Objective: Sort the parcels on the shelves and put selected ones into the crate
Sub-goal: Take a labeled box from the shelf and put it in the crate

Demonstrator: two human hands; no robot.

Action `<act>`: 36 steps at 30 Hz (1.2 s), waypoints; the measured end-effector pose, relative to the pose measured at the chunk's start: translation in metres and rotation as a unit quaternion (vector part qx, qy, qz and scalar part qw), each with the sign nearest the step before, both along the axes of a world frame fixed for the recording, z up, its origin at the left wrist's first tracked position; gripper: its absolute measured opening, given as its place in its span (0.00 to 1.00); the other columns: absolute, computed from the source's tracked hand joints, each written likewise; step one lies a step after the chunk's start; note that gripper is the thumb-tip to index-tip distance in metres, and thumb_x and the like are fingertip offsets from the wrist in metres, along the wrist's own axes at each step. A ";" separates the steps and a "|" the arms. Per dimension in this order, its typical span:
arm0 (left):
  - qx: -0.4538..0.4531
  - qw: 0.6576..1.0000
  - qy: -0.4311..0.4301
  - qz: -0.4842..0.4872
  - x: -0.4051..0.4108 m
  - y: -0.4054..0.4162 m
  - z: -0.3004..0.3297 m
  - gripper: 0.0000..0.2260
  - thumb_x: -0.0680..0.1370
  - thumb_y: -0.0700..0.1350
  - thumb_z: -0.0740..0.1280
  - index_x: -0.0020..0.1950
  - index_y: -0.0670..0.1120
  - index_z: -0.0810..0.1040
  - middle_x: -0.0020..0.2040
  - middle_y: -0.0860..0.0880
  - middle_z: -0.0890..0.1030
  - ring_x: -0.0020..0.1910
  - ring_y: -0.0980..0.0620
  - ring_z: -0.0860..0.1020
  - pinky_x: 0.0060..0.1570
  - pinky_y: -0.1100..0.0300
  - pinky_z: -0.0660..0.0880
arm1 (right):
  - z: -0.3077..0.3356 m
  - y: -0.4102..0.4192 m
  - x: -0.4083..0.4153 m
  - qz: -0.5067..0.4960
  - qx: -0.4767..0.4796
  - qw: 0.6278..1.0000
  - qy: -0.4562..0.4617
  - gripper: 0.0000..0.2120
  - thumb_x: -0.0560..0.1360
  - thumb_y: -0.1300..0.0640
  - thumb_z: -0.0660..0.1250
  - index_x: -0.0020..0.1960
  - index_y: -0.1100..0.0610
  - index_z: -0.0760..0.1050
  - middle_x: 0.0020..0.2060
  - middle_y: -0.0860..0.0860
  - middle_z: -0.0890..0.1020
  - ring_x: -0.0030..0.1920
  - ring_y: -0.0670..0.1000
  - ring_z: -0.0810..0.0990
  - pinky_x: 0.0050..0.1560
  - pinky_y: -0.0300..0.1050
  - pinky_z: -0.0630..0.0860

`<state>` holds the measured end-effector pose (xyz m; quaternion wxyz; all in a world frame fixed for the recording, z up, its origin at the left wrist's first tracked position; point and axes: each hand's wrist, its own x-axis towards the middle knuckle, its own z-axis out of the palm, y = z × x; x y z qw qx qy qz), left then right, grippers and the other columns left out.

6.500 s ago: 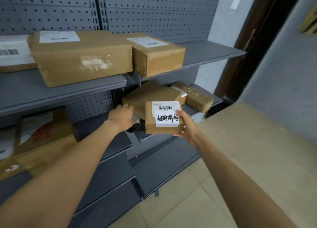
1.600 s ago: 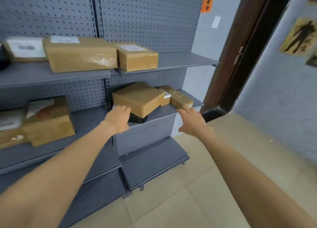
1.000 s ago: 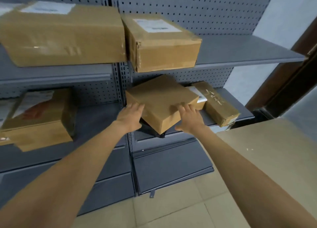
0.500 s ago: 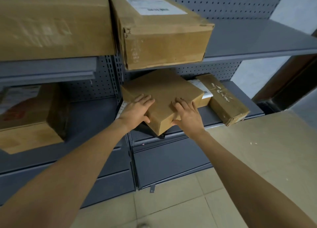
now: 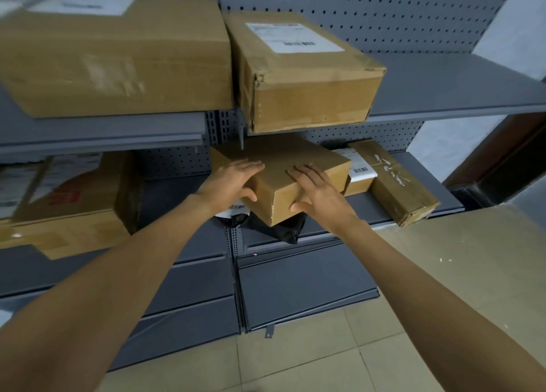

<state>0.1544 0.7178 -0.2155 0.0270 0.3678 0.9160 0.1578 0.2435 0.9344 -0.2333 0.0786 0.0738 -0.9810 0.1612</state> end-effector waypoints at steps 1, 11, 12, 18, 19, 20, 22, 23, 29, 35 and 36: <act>0.006 1.000 -0.002 0.003 -0.001 -0.003 0.000 0.34 0.74 0.48 0.71 0.77 0.47 0.61 0.76 0.49 0.64 0.76 0.51 0.59 0.73 0.58 0.54 | 0.000 -0.006 0.000 0.003 0.010 1.000 -0.010 0.43 0.68 0.50 0.76 0.77 0.56 0.59 0.75 0.54 0.63 0.77 0.57 0.53 0.76 0.58 0.55; -0.009 1.000 0.002 -0.014 0.002 -0.003 -0.006 0.34 0.74 0.47 0.72 0.77 0.47 0.61 0.77 0.50 0.63 0.77 0.49 0.57 0.75 0.53 0.56 | -0.027 -0.028 0.004 -0.029 0.137 0.989 0.057 0.52 0.51 0.55 0.84 0.68 0.54 0.58 0.66 0.60 0.73 0.69 0.64 0.68 0.60 0.73 0.69; -0.011 1.000 0.005 -0.020 0.003 -0.004 -0.004 0.34 0.74 0.47 0.72 0.77 0.48 0.60 0.77 0.50 0.62 0.77 0.49 0.57 0.75 0.52 0.57 | -0.027 -0.026 0.003 -0.025 0.133 0.989 0.066 0.51 0.51 0.55 0.83 0.67 0.55 0.60 0.65 0.60 0.73 0.68 0.64 0.69 0.60 0.72 0.70; 0.000 0.999 0.035 -0.023 0.010 -0.027 0.012 0.51 0.66 0.50 0.79 0.79 0.51 0.49 0.78 0.47 0.56 0.76 0.46 0.54 0.72 0.47 0.59 | 0.010 -0.031 -0.003 0.012 0.100 0.988 0.114 0.48 0.56 0.48 0.80 0.69 0.56 0.59 0.65 0.61 0.72 0.68 0.64 0.68 0.64 0.71 0.67; -0.007 0.999 0.051 -0.007 0.014 -0.032 0.013 0.53 0.65 0.51 0.79 0.79 0.52 0.47 0.78 0.46 0.55 0.76 0.46 0.54 0.70 0.46 0.61 | 0.017 -0.035 -0.002 0.020 0.102 0.987 0.122 0.48 0.57 0.48 0.80 0.70 0.57 0.59 0.65 0.61 0.72 0.69 0.64 0.68 0.64 0.72 0.66; -0.013 0.997 0.072 0.011 0.019 -0.037 0.014 0.54 0.65 0.52 0.79 0.79 0.52 0.45 0.77 0.46 0.55 0.76 0.45 0.54 0.69 0.45 0.63 | 0.023 -0.040 -0.002 0.027 0.104 0.986 0.128 0.49 0.57 0.48 0.80 0.70 0.56 0.58 0.65 0.61 0.72 0.69 0.64 0.67 0.65 0.72 0.66; -0.013 0.992 0.116 0.039 0.026 -0.047 0.013 0.54 0.64 0.54 0.79 0.79 0.52 0.46 0.76 0.44 0.57 0.75 0.44 0.55 0.67 0.42 0.65 | 0.033 -0.050 0.001 0.039 0.103 0.985 0.135 0.49 0.58 0.49 0.79 0.71 0.55 0.56 0.66 0.60 0.71 0.70 0.62 0.66 0.66 0.72 0.65; -0.008 0.990 0.133 0.049 0.029 -0.052 0.014 0.53 0.63 0.55 0.79 0.78 0.52 0.47 0.75 0.44 0.59 0.74 0.43 0.58 0.66 0.40 0.66 | 0.037 -0.055 0.003 0.045 0.102 0.984 0.136 0.49 0.58 0.49 0.79 0.71 0.55 0.56 0.67 0.59 0.71 0.70 0.61 0.65 0.66 0.72 0.65; 0.004 0.987 0.140 0.075 0.044 -0.084 0.029 0.47 0.64 0.52 0.77 0.77 0.51 0.56 0.71 0.46 0.65 0.68 0.44 0.65 0.61 0.43 0.71 | 0.045 -0.078 0.019 0.066 0.039 0.988 0.137 0.47 0.64 0.49 0.75 0.76 0.61 0.58 0.72 0.58 0.67 0.71 0.54 0.60 0.66 0.65 0.69; 0.037 0.986 0.144 0.082 0.071 -0.135 0.041 0.47 0.61 0.49 0.79 0.75 0.49 0.59 0.69 0.47 0.68 0.68 0.46 0.66 0.55 0.46 0.76 | 0.029 -0.079 0.034 0.027 0.017 0.982 0.185 0.41 0.67 0.51 0.76 0.73 0.58 0.60 0.71 0.57 0.68 0.69 0.53 0.63 0.63 0.65 0.72; 0.048 0.987 0.129 0.087 0.076 -0.144 0.042 0.47 0.62 0.49 0.78 0.75 0.49 0.59 0.70 0.47 0.68 0.69 0.47 0.65 0.55 0.48 0.76 | 0.026 -0.078 0.036 0.009 0.002 0.983 0.184 0.40 0.67 0.51 0.77 0.73 0.58 0.61 0.71 0.56 0.68 0.69 0.53 0.64 0.63 0.65 0.72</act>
